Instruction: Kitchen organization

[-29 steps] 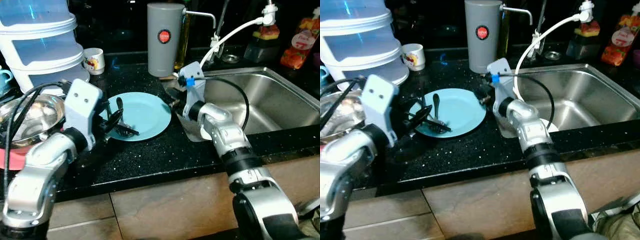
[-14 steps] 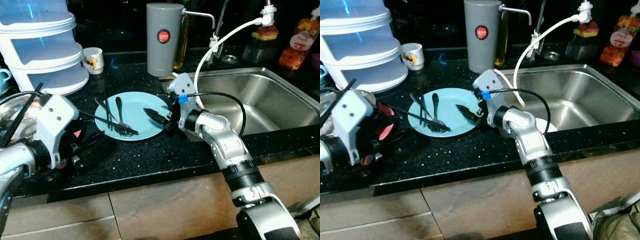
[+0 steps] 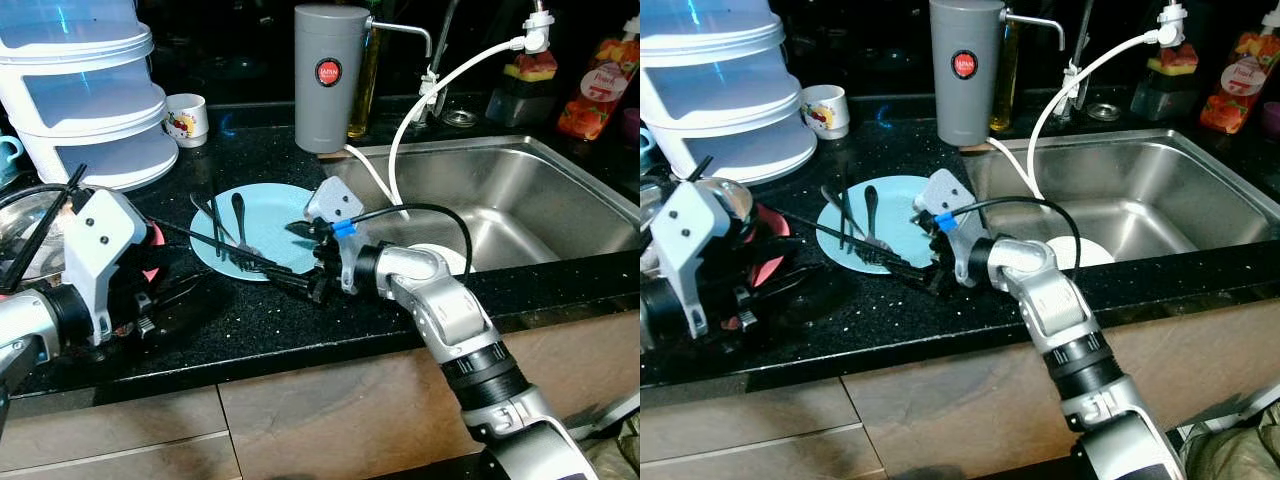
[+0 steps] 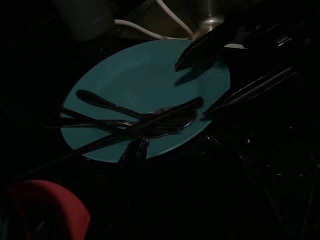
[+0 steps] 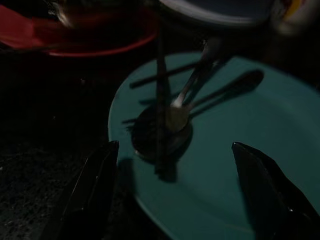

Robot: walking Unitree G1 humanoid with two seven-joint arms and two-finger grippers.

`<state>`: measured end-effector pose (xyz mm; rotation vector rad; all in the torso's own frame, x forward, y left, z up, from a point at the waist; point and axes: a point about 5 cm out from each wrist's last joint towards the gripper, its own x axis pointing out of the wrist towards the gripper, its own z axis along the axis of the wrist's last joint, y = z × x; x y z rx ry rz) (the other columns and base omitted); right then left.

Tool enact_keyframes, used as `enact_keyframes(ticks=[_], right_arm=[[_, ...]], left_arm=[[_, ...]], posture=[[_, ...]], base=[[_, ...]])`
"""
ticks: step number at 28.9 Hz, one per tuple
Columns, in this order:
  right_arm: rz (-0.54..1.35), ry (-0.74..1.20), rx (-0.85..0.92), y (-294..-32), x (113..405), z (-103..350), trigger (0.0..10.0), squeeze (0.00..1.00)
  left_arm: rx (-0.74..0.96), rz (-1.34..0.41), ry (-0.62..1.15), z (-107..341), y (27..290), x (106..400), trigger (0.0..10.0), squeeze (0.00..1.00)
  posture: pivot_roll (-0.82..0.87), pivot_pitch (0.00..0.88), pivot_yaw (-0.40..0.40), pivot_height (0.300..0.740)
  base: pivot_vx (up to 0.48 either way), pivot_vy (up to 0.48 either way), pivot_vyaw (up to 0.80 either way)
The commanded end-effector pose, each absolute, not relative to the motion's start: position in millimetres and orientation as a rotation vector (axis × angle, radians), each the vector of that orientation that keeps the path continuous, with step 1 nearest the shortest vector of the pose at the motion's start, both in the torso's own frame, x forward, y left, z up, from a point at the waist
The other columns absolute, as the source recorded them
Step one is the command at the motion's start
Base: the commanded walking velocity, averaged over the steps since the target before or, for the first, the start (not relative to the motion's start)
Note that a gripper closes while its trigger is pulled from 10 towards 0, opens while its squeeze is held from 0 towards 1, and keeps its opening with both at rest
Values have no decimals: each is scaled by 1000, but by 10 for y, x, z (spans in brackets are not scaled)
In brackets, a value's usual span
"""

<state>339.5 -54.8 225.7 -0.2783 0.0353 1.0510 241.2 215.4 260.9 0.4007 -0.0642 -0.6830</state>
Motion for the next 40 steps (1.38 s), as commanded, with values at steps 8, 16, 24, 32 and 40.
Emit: enact_keyframes(ticks=[8, 16, 24, 32, 40], right_arm=[[980, 95, -261, -454, 3420, 2233, 10000, 0], [928, 124, -258, -468, 3463, 2275, 10000, 0], [937, 149, -256, -481, 3471, 2267, 4039, 0], [920, 201, -220, -501, 3497, 2234, 0, 0], [900, 198, -180, -527, 3528, 2279, 0, 0]], left_arm=[[379, -728, -58, 2590, 2073, 2372, 10000, 0], [364, -757, -14, 2551, 2057, 2352, 10000, 0], [361, -755, -14, 2552, 2050, 2346, 10000, 0], [365, -757, 4, 2531, 2032, 2342, 10000, 0], [365, -759, -1, 2534, 2027, 2348, 10000, 0]], posture=[[58, 108, -38, 740], [58, 105, -39, 740], [57, 104, -40, 740], [57, 105, -39, 740], [57, 103, -40, 740]], base=[[0, 0, 0], [0, 0, 0], [0, 0, 0], [0, 0, 0], [0, 0, 0]])
